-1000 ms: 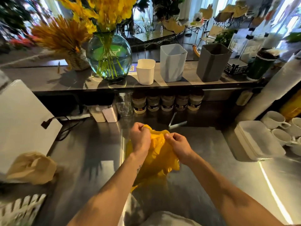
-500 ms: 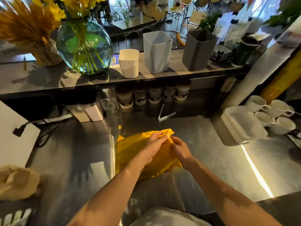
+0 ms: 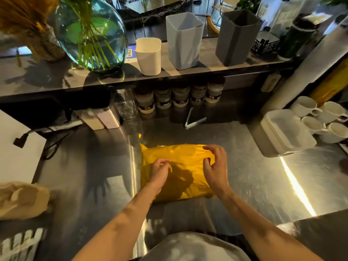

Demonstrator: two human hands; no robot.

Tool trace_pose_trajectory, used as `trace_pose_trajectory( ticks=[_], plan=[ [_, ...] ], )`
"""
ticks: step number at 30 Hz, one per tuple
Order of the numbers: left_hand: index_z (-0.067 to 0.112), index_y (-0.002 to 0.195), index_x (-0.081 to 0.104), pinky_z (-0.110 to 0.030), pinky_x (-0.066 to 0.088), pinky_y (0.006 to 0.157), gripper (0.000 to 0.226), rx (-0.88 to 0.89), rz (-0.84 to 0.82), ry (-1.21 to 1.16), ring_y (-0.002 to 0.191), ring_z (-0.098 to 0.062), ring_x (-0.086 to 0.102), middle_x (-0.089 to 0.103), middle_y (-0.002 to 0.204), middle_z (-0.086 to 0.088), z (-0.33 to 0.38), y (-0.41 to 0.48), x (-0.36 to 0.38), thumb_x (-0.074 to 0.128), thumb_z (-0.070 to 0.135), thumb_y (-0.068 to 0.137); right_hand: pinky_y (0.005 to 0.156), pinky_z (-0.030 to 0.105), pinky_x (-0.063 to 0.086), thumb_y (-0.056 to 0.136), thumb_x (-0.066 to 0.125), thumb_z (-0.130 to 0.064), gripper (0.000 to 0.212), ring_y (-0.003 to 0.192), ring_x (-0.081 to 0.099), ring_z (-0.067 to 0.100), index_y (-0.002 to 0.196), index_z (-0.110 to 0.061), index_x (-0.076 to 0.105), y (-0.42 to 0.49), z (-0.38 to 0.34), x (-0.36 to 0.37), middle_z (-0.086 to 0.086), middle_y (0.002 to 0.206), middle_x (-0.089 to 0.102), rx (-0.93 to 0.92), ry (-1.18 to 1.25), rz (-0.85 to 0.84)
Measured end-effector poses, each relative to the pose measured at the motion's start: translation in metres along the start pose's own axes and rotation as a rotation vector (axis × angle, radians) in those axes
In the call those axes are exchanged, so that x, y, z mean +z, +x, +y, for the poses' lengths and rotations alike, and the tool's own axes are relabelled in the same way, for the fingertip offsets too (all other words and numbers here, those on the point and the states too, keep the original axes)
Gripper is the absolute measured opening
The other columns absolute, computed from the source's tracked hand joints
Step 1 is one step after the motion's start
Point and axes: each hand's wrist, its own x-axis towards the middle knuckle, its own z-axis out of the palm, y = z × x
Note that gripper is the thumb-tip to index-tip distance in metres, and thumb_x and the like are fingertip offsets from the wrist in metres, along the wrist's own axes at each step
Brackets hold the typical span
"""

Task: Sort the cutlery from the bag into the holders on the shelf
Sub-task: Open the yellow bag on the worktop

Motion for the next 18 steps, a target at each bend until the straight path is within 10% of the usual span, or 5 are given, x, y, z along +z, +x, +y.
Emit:
trace_pose_trajectory(
  ticks=[5,11,18],
  plan=[
    [0.027,0.104,0.062,-0.026,0.045,0.073,0.016,0.001,0.167,0.064,0.094,-0.019,0.059,0.065,0.118,-0.010,-0.014,0.005,-0.022,0.057,0.013,0.098,0.104,0.028,0.043,0.093,0.064,-0.009,0.037,0.123,0.050,0.012,0.125,-0.029,0.062,0.000,0.008,0.035,-0.007,0.133,0.056,0.083,-0.059,-0.434],
    [0.027,0.123,0.061,-0.040,0.042,0.103,0.031,-0.085,0.252,0.318,0.126,-0.030,0.045,0.045,0.135,-0.008,-0.023,0.014,-0.035,0.067,0.022,0.093,0.118,0.027,0.026,0.085,0.071,-0.009,0.070,0.147,0.032,0.028,0.150,-0.011,0.045,-0.008,0.023,0.075,0.010,0.157,0.039,0.084,-0.342,-0.854],
    [0.023,0.145,0.034,-0.050,0.033,0.111,0.060,-0.141,0.238,0.381,0.134,-0.036,0.038,0.035,0.146,-0.011,-0.031,0.018,-0.037,0.064,0.034,0.094,0.122,0.035,0.024,0.087,0.074,-0.023,0.080,0.153,0.024,0.028,0.156,-0.017,0.035,-0.012,0.027,0.086,0.006,0.166,0.025,-0.007,-0.524,-0.906]
  ],
)
